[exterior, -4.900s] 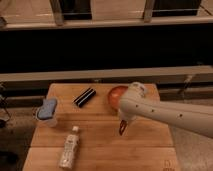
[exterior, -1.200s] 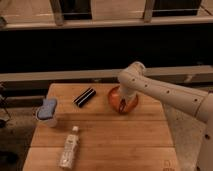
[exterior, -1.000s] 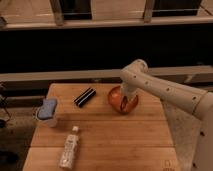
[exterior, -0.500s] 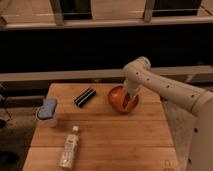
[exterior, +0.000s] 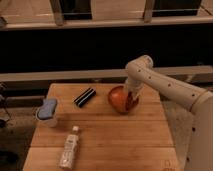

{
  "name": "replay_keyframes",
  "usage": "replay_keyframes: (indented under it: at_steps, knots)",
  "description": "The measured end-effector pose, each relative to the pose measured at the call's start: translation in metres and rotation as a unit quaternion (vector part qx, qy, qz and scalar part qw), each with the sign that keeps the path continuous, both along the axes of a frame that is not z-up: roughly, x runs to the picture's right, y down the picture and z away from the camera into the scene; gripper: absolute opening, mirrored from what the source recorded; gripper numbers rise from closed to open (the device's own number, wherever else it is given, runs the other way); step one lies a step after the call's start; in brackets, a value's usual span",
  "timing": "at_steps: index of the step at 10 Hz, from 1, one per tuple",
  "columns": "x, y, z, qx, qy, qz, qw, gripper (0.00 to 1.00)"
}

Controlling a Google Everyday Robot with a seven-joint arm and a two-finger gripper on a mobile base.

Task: Place the pepper in the ceramic bowl

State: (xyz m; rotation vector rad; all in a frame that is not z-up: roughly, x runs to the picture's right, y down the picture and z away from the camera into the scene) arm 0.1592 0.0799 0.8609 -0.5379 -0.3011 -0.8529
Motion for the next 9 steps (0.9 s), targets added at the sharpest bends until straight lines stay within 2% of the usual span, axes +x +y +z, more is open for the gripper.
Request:
replay_keyframes:
  at_steps: [2, 5, 7, 9]
  knots:
    - [0.002, -0.005, -0.005, -0.003, -0.003, 0.001, 1.0000, 0.80]
    - [0.011, -0.033, -0.032, -0.004, -0.008, 0.005, 0.9999, 0.80]
    - [0.018, -0.041, -0.034, -0.006, -0.008, 0.010, 0.9999, 0.80]
    - [0.023, -0.039, -0.025, -0.007, -0.009, 0.006, 0.9999, 0.80]
